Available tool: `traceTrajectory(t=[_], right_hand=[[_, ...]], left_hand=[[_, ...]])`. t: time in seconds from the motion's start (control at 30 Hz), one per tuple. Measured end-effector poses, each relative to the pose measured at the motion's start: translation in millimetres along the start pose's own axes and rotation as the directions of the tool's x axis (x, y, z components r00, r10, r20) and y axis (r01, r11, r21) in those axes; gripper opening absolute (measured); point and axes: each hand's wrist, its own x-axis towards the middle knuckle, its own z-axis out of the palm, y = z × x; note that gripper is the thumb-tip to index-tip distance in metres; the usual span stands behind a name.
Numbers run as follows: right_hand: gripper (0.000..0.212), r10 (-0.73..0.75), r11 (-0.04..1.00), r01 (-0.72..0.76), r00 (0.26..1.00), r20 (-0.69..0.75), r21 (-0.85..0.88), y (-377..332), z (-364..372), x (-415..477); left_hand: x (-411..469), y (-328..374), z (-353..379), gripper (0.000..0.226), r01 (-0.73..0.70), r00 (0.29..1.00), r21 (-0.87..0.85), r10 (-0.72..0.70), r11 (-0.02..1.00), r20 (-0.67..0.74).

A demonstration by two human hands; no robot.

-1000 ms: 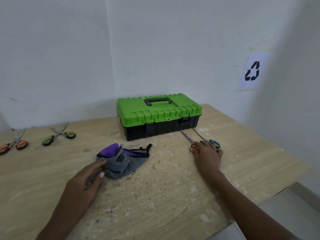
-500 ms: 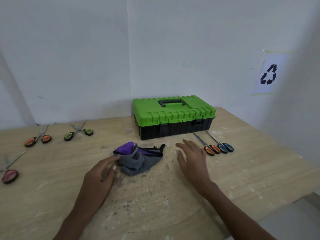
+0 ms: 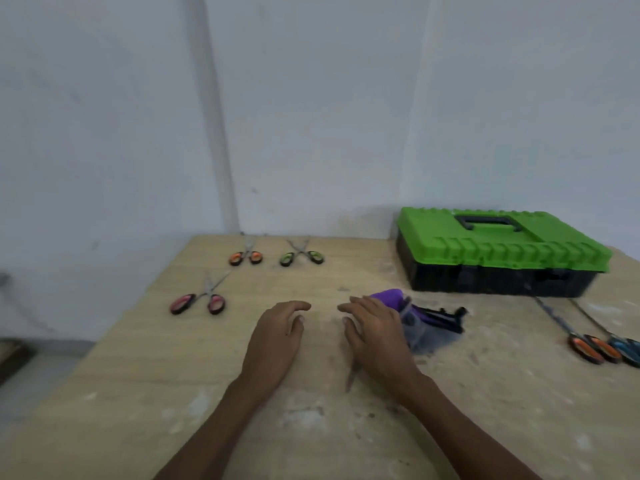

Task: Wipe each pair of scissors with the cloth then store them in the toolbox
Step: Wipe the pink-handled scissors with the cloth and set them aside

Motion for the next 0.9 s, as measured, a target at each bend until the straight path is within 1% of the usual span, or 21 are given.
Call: traceTrajectory(t=[0.07, 0.13, 0.2, 0.3, 0.37, 0.5, 0.6, 0.7, 0.8, 0.9], right_hand=[[0.041, 0.033, 0.998, -0.032, 0.999, 0.027, -0.05, -2, 11, -1], [0.044, 0.047, 0.995, -0.044, 0.999, 0.028, -0.087, -1, 19, -2], [0.043, 0.063, 0.994, -0.063, 0.998, -0.005, -0.086, 0, 22, -1], [0.041, 0.091, 0.994, -0.093, 0.996, -0.026, -0.06, 1, 24, 2], [0.043, 0.074, 0.995, -0.075, 0.997, -0.033, -0.06, 2, 25, 1], [0.041, 0.088, 0.995, -0.089, 0.996, -0.023, -0.041, 4, 26, 1], [0.038, 0.098, 0.995, -0.099, 0.995, -0.014, -0.022, 5, 26, 1], [0.036, 0.095, 0.996, -0.094, 0.995, -0.028, 0.008, 6, 22, -2], [0.033, 0.14, 0.99, -0.139, 0.989, -0.053, 0.028, 10, 16, -4], [0.038, 0.182, 0.982, -0.185, 0.981, -0.067, -0.04, 19, 7, -7]], left_hand=[[7, -20, -19, 0.029, 0.016, 0.997, 0.147, -0.005, 0.989, -0.074], [16, -44, -35, 0.029, 0.047, 0.985, 0.318, 0.009, 0.947, -0.172], [24, -66, -49, 0.031, 0.155, 0.967, 0.442, -0.044, 0.883, -0.252], [30, -94, -62, 0.036, 0.333, 0.935, 0.496, -0.212, 0.802, -0.284], [32, -105, -67, 0.033, 0.371, 0.922, 0.494, -0.248, 0.786, -0.297], [29, -103, -66, 0.029, 0.362, 0.922, 0.51, -0.218, 0.78, -0.321], [23, -95, -60, 0.022, 0.327, 0.932, 0.478, -0.193, 0.816, -0.308], [13, -81, -51, 0.017, 0.281, 0.949, 0.459, -0.172, 0.843, -0.266], [-2, -65, -36, 0.016, 0.201, 0.973, 0.484, -0.118, 0.852, -0.197], [-16, -51, -23, 0.018, 0.065, 0.994, 0.468, -0.017, 0.881, -0.106]])
